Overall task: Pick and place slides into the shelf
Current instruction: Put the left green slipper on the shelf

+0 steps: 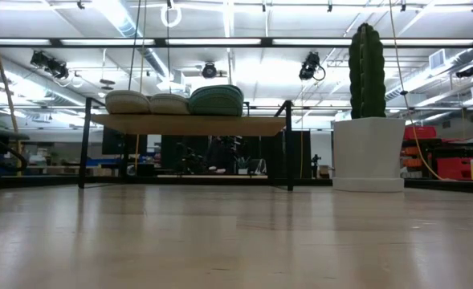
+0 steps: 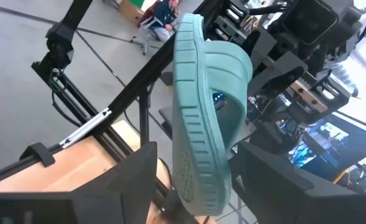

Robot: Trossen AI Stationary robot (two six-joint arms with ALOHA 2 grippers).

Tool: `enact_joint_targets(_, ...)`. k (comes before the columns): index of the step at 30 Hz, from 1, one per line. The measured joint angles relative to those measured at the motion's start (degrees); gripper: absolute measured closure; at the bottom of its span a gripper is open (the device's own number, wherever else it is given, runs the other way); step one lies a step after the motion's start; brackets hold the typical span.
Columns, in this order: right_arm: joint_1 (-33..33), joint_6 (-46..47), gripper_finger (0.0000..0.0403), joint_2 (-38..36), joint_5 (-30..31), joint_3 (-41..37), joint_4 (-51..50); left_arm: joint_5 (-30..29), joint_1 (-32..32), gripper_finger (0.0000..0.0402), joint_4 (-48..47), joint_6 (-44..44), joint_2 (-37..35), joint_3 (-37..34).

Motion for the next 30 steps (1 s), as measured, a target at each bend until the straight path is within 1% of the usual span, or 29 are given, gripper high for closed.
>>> enact_joint_targets(11, -1.0, 0.3, 0.0176, 0.0, -1.0, 0.0, 1.1, 0.1, 1.8, 0.0392, 1.2, 1.5, 0.0, 0.0)
enact_joint_targets(15, -1.0, 1.7, 0.0182, 0.0, -1.0, 0.0, 1.1, 1.6, 2.5, 0.0392, 1.4, 1.5, 0.0, 0.0)
enact_joint_targets(18, -1.0, 2.5, 0.0198, 0.0, -1.3, 0.0, 1.1, 1.6, 2.5, 0.0392, 1.4, 1.5, 0.0, 0.0)
enact_joint_targets(30, -1.7, 4.3, 0.0293, 0.0, -1.7, -0.1, 0.5, 1.4, 2.5, 0.0392, 1.7, 1.6, 0.0, 0.0)
